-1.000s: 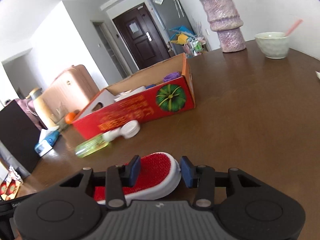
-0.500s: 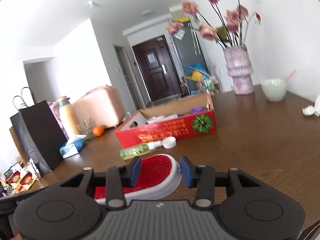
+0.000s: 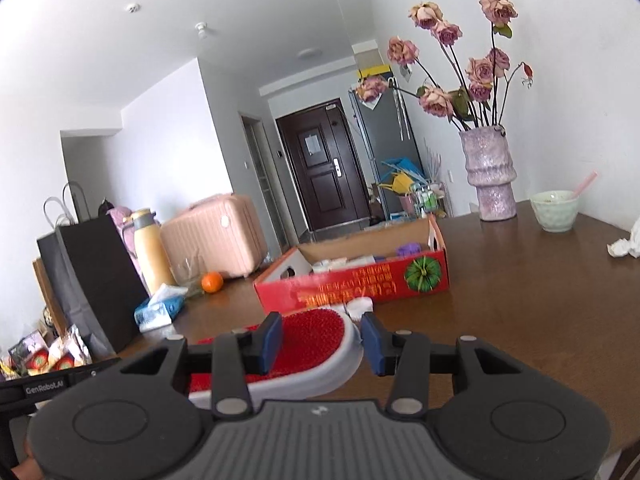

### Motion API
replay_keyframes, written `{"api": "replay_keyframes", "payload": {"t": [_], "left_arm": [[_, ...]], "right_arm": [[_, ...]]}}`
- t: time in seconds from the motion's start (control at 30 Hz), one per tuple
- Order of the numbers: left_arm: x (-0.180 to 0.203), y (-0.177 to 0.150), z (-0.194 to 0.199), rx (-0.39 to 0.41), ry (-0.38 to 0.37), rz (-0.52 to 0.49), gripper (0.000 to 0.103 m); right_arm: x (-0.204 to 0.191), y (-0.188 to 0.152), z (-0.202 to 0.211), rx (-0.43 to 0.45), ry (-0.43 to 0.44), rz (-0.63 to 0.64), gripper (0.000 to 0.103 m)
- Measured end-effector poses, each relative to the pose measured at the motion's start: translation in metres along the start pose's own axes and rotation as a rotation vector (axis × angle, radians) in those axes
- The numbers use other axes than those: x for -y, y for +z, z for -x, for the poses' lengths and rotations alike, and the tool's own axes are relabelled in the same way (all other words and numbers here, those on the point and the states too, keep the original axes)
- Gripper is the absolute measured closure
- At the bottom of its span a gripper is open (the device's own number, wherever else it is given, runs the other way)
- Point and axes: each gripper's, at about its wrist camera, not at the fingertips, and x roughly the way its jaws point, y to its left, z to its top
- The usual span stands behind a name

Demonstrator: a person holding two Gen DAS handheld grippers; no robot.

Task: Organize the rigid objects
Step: 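Lift the lint brush with both grippers and carry it over the box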

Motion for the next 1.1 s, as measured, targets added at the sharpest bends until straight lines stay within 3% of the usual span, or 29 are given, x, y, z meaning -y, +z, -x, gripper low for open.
{"api": "replay_keyframes", "payload": {"t": [0.27, 0.47, 0.63, 0.87, 0.93, 1.0, 1.1], "left_arm": [[0.009, 0.097, -0.089, 0.099, -0.039, -0.065, 0.088], [0.006, 0.140, -0.187, 0.033, -0.110, -0.036, 0.086], [-0.008, 0.136, -0.272, -0.111, -0.122, 0.009, 0.086], [-0.020, 0.101, -0.344, -0.248, -0.117, -0.027, 0.085], [-0.021, 0.090, -0.363, -0.308, -0.089, -0.051, 0.079], [-0.021, 0.084, -0.373, -0.318, -0.060, -0.087, 0.076], [-0.023, 0.086, -0.375, -0.319, -0.059, -0.098, 0.059]], "right_arm": [[0.007, 0.077, -0.065, 0.114, -0.017, -0.007, 0.060], [0.034, 0.130, -0.139, 0.115, -0.054, -0.042, 0.060], [0.077, 0.138, -0.207, 0.022, -0.050, -0.132, 0.060], [0.113, 0.106, -0.286, -0.130, -0.121, -0.157, 0.061], [0.112, 0.091, -0.298, -0.129, -0.161, -0.070, 0.062], [0.109, 0.079, -0.307, -0.140, -0.225, 0.005, 0.062], [0.111, 0.077, -0.309, -0.144, -0.218, 0.011, 0.061]]}}
